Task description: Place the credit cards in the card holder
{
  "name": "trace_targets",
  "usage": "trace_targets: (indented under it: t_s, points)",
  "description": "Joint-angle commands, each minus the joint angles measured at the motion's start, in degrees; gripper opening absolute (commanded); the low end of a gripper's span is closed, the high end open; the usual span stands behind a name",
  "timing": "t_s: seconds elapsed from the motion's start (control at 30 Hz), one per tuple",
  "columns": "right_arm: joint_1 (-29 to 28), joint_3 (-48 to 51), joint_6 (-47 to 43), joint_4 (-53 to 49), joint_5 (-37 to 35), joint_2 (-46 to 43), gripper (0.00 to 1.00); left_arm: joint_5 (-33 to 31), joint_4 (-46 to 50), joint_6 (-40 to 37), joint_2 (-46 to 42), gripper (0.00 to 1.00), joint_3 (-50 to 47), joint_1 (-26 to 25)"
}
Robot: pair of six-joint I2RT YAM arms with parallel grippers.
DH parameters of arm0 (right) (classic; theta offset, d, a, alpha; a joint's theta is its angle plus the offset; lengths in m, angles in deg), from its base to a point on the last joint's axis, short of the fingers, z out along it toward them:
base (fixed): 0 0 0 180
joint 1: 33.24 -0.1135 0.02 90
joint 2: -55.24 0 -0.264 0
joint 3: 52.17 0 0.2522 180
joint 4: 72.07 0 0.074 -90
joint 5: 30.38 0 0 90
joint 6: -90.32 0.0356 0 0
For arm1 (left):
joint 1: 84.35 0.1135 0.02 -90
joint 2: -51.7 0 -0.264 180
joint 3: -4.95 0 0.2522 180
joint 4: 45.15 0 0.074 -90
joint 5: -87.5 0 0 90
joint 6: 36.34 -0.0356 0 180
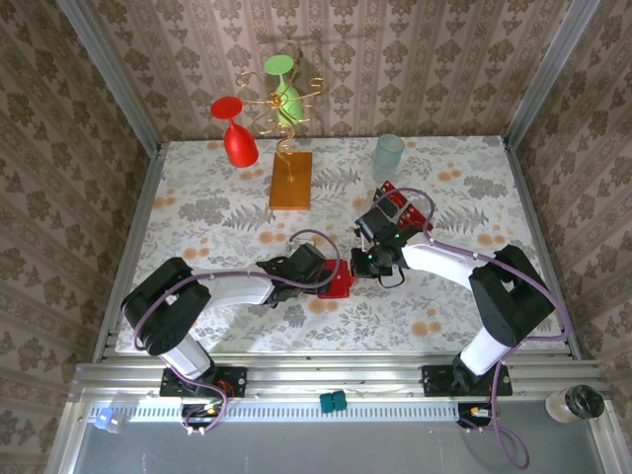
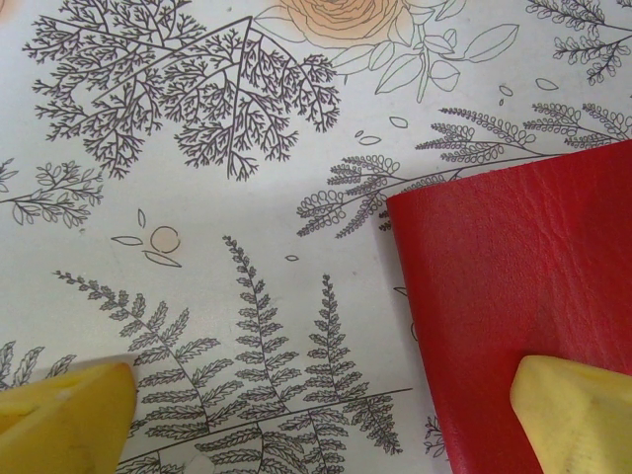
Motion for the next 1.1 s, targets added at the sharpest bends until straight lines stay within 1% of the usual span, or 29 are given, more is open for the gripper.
trace_targets:
  t_s: [0.0,0.13,0.4,1.07]
  points:
    - [-0.3,-1.1,0.7,2.1,3.6,0.2,0.00,3.9,0.4,0.8,3.5,1.00,-1.0,-1.4]
    - [-1.0,-1.9,1.8,3.9,5.4,2.6,0.00,3.8,0.4,0.8,3.5,1.00,-1.0,-1.5]
    - [-2.2,-3.4,3.5,6.2,6.4,6.5,0.00,3.9,0.4,0.8,3.5,1.00,-0.8,-1.6]
    - [-2.9,-3.1,4.5,7.5,7.0,9.3,0.00,3.9,-0.1,1.0,3.5,1.00,-1.2,-1.6]
